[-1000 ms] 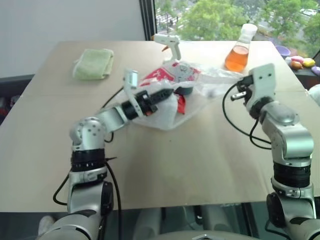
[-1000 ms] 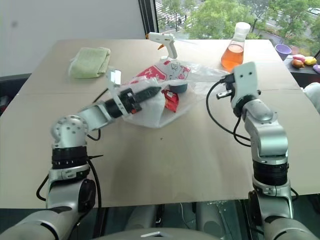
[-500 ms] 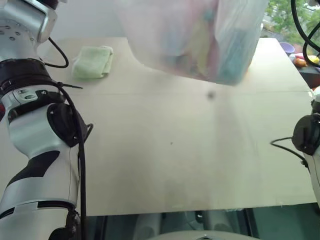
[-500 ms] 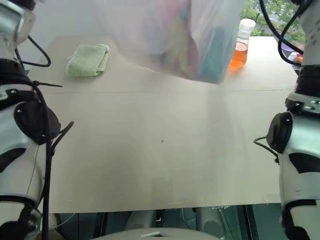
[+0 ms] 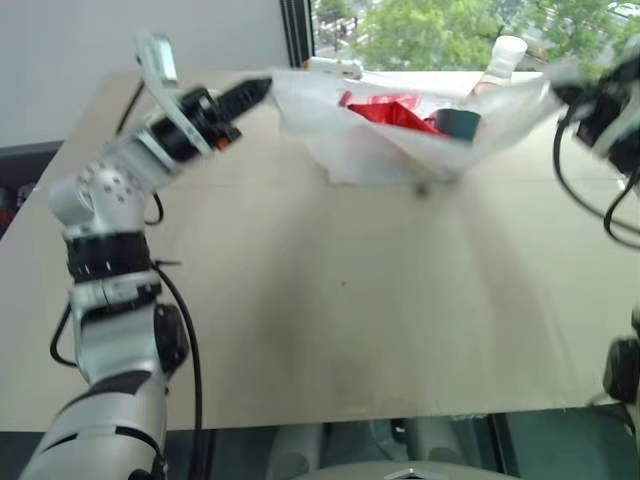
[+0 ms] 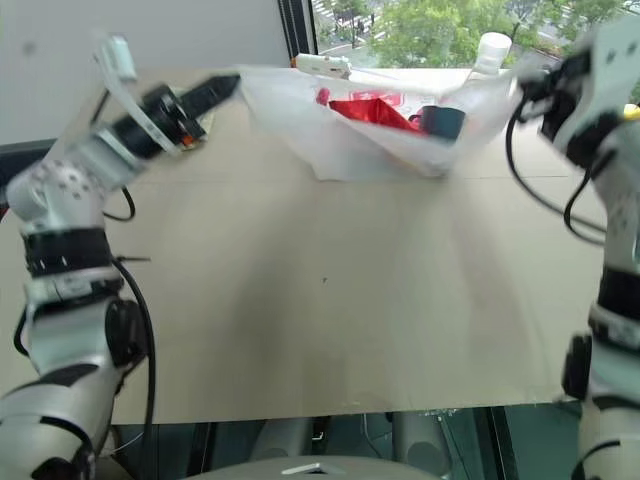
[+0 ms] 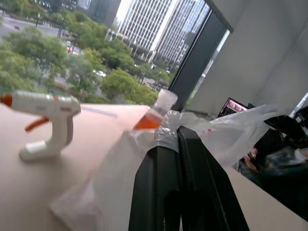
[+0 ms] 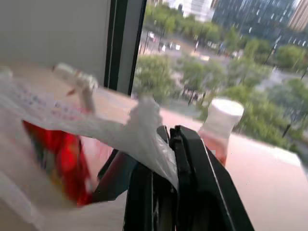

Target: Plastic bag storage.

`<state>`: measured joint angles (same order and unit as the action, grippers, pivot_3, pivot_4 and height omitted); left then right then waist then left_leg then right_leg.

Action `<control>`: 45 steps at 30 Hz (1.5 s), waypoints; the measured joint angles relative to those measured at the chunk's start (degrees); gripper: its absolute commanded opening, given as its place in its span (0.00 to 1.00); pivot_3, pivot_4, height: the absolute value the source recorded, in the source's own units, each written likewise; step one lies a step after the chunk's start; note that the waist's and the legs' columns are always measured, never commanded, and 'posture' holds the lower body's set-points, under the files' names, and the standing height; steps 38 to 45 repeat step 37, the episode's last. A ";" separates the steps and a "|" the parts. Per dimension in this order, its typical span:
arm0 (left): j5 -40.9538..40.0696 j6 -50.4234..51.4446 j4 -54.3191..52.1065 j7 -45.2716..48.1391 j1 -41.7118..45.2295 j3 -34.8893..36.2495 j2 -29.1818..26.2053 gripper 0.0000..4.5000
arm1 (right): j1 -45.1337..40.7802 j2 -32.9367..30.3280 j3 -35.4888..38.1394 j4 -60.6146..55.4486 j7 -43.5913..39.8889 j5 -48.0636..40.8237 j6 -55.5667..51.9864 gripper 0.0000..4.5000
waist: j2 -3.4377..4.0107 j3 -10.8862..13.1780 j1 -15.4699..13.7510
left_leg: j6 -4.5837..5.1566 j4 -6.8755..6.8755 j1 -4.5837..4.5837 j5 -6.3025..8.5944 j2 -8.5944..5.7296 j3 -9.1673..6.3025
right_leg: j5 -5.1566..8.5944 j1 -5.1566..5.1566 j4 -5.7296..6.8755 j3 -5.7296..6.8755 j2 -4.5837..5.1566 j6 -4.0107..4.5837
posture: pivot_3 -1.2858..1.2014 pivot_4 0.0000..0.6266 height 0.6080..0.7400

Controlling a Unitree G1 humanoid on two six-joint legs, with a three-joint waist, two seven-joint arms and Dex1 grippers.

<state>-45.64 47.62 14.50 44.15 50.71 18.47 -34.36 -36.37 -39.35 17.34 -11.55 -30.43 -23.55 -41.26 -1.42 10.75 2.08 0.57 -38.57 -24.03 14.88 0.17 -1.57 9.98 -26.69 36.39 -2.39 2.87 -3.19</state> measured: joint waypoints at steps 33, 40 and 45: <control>15.16 -27.91 -36.51 9.33 -65.78 -4.13 -3.35 0.98 | 67.41 5.04 12.15 -20.23 -14.19 -2.46 25.89 1.00 | -0.11 -0.48 -1.07 | -0.09 0.14 2.13 0.26 0.55 0.16 | 0.48 2.02 -0.96 -0.12 0.02 -0.16 | 0.52 0.24 0.99; 15.17 -28.18 -37.07 9.04 -66.57 -5.08 -3.11 0.98 | 63.08 1.26 14.26 -12.84 -16.64 -2.37 27.70 1.00 | -0.03 -0.50 -1.02 | -0.07 0.14 2.12 0.24 0.52 0.27 | 0.48 2.02 -0.97 -0.10 0.07 -0.17 | 0.52 0.24 0.99; 15.17 -28.18 -37.07 9.04 -66.57 -5.08 -3.11 0.98 | 63.08 1.26 14.26 -12.84 -16.64 -2.37 27.70 1.00 | -0.03 -0.50 -1.02 | -0.07 0.14 2.12 0.24 0.52 0.27 | 0.48 2.02 -0.97 -0.10 0.07 -0.17 | 0.52 0.24 0.99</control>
